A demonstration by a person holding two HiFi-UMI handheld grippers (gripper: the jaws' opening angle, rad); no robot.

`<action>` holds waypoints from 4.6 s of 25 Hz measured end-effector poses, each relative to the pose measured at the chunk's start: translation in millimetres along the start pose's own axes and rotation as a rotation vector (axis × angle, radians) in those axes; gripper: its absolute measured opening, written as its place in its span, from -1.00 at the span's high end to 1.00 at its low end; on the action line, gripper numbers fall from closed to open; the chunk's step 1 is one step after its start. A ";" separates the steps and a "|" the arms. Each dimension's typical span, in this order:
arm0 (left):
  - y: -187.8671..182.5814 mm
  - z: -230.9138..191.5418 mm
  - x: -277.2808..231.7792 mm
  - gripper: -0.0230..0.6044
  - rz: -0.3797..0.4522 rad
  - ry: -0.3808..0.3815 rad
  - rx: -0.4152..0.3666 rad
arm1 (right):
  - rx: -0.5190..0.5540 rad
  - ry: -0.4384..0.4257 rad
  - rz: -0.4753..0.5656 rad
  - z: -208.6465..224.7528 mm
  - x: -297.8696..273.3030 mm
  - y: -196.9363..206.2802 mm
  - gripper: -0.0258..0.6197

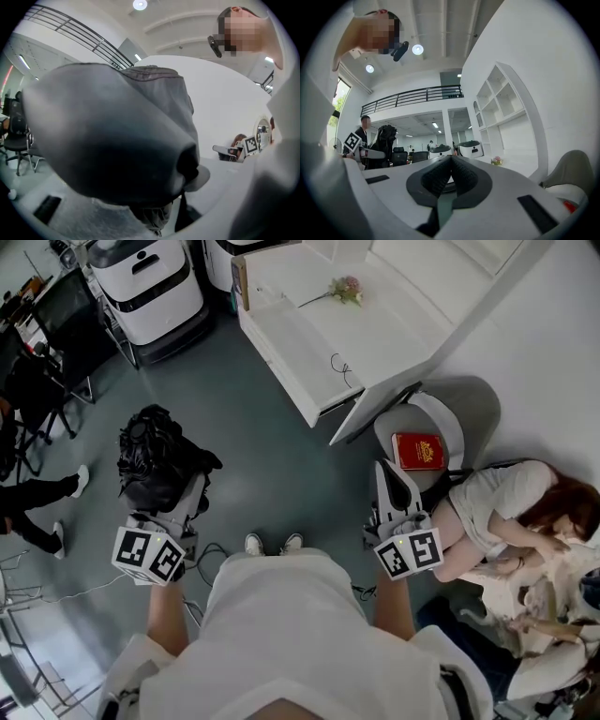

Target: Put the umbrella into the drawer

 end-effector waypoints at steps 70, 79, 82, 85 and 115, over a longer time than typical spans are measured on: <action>-63.5 -99.3 -495.6 0.03 -0.328 0.175 0.410 | -0.082 -0.060 -0.239 260.3 -382.7 -32.0 0.92; -32.3 -77.5 -558.0 0.03 -0.412 0.163 0.428 | -0.077 -0.109 -0.262 279.7 -394.6 -27.9 0.92; -23.7 -72.0 -577.7 0.02 -0.431 0.167 0.444 | -0.072 -0.123 -0.272 278.5 -394.9 -28.5 0.92; -12.5 -67.9 -594.7 0.02 -0.446 0.163 0.472 | -0.066 -0.130 -0.278 278.0 -392.5 -28.9 0.92; 87.2 -67.0 -694.0 0.02 -0.509 0.117 0.820 | -0.039 -0.154 -0.396 316.1 -380.3 -0.7 0.92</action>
Point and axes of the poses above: the fingertips, and each gripper's own axes: x backward along the fingers, z to its right, y out of its underside, the point moved 6 cm from there along x, backward along the fingers, and after that the axes turned 13 degrees about -z, right-handed, at the moved point
